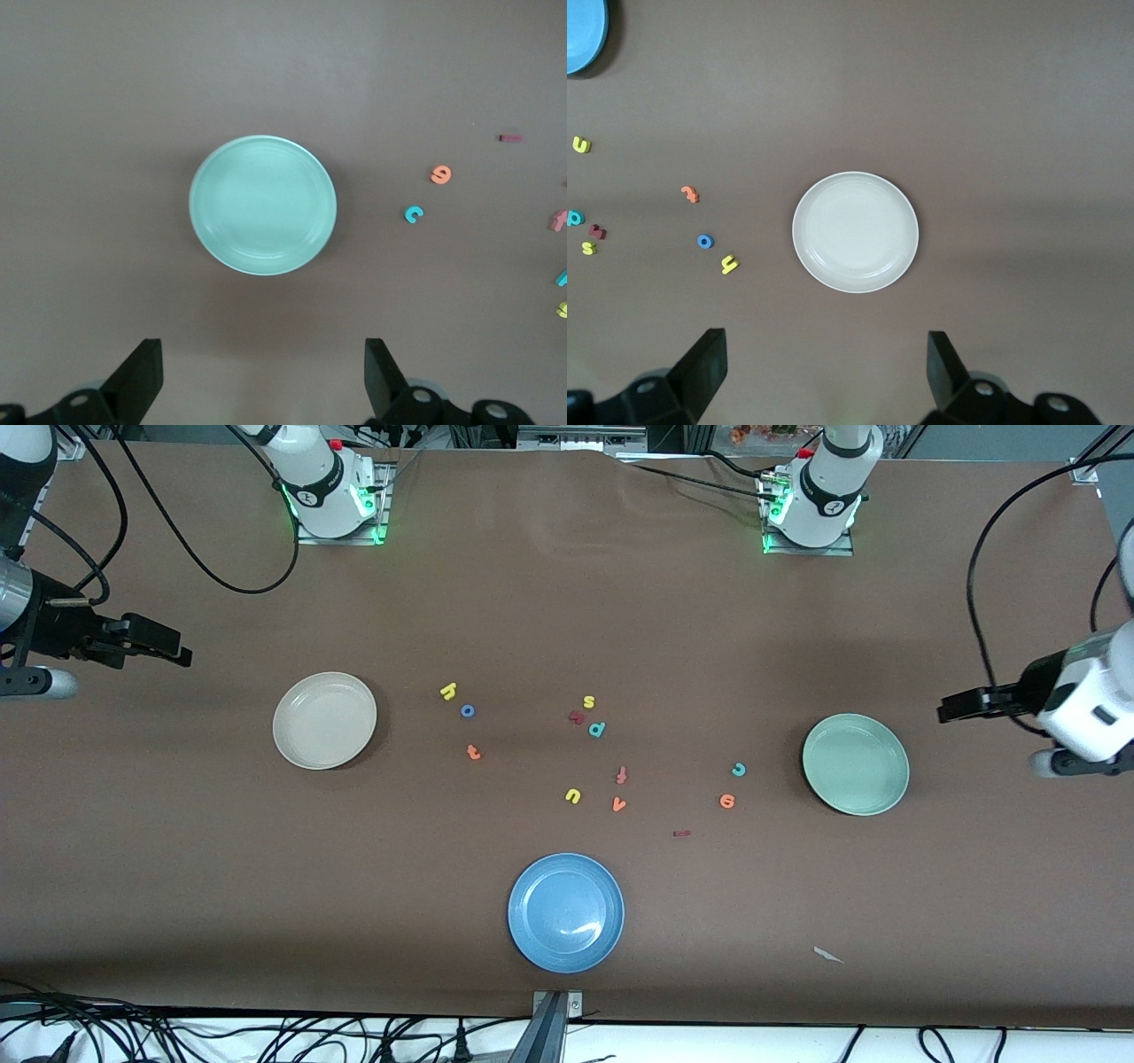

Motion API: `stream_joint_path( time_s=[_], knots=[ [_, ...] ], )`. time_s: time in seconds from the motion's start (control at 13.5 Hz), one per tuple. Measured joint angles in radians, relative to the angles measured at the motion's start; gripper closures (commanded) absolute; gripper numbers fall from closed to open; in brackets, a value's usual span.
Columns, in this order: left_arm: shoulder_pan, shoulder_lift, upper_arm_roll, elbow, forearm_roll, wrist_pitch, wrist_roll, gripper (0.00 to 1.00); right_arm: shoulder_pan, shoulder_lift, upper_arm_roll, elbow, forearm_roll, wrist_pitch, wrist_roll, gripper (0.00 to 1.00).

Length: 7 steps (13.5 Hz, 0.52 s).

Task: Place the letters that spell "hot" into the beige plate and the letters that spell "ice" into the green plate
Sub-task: 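Reach the left gripper toward the teal c while the right gripper moves out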

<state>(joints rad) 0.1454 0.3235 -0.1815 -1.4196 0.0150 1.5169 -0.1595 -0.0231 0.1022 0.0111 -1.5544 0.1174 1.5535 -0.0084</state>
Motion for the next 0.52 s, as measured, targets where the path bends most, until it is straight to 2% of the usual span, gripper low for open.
stream_joint_path(
  time_s=[0.22,0.52],
  knots=[
    [-0.060,0.094,-0.005,-0.007,-0.052,0.074,-0.147,0.00,0.001,0.004,0.000,0.000,0.000,0.005,-0.001,0.00],
    [-0.074,0.186,-0.005,-0.061,-0.114,0.199,-0.304,0.01,0.002,0.007,0.001,0.000,0.000,0.009,-0.001,0.00]
  ],
)
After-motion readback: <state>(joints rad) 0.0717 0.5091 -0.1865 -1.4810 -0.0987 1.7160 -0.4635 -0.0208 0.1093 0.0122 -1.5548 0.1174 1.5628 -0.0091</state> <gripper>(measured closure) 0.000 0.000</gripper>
